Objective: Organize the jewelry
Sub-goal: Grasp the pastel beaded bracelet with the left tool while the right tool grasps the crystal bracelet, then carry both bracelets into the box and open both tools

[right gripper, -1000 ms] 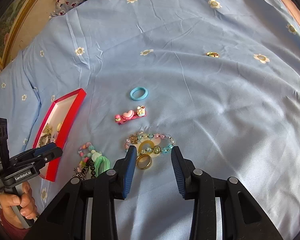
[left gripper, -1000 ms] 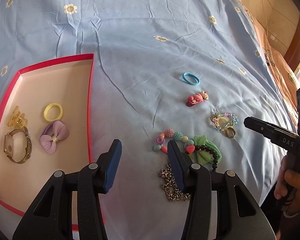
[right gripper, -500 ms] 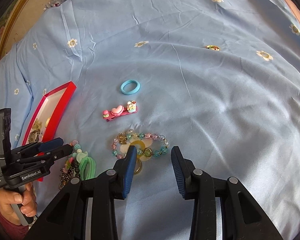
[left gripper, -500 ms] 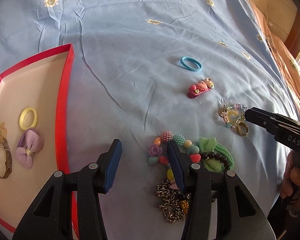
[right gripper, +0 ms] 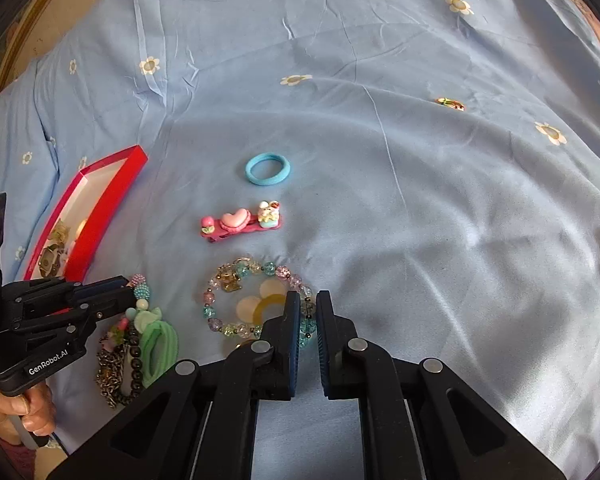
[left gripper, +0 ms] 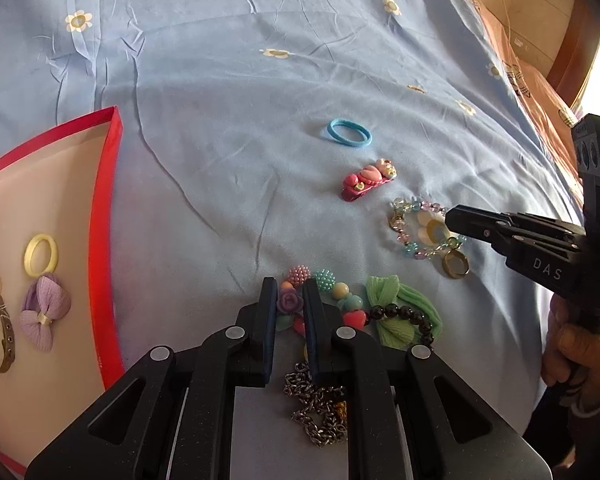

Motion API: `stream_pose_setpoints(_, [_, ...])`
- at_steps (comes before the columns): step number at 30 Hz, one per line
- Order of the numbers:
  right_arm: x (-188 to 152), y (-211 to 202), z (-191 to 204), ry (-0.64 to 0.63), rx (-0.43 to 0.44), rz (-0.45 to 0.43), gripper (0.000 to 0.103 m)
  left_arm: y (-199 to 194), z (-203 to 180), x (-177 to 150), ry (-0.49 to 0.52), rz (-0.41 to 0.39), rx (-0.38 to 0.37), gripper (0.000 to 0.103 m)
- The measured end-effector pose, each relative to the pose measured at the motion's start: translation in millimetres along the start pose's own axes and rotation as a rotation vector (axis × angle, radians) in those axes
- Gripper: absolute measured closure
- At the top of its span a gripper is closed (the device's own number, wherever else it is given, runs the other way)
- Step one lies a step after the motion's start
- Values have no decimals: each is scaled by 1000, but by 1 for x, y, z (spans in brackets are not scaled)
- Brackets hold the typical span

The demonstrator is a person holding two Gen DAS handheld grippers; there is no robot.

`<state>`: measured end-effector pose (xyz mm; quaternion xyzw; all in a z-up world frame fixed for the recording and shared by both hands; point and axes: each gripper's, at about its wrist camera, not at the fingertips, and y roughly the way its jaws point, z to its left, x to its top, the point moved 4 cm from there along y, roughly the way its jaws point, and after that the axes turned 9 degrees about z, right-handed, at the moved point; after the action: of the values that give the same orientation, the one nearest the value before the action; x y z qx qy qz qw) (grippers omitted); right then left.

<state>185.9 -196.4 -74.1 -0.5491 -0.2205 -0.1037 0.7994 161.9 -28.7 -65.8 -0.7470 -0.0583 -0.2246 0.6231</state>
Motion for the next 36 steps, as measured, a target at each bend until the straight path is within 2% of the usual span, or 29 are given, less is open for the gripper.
stream_pose_setpoints(8, [14,-30,29,-28,72,-71,96,-46,5,4,-14,-102,-15,92])
stream_pose_setpoints(16, [25,-54,63,-83,121,-124,96,-83,22,-4,-51,-169,-11,92])
stream_pose_setpoints(36, [32,-47,168,-230,270,-102,96,-131,106,-51,-244,-245,56,92])
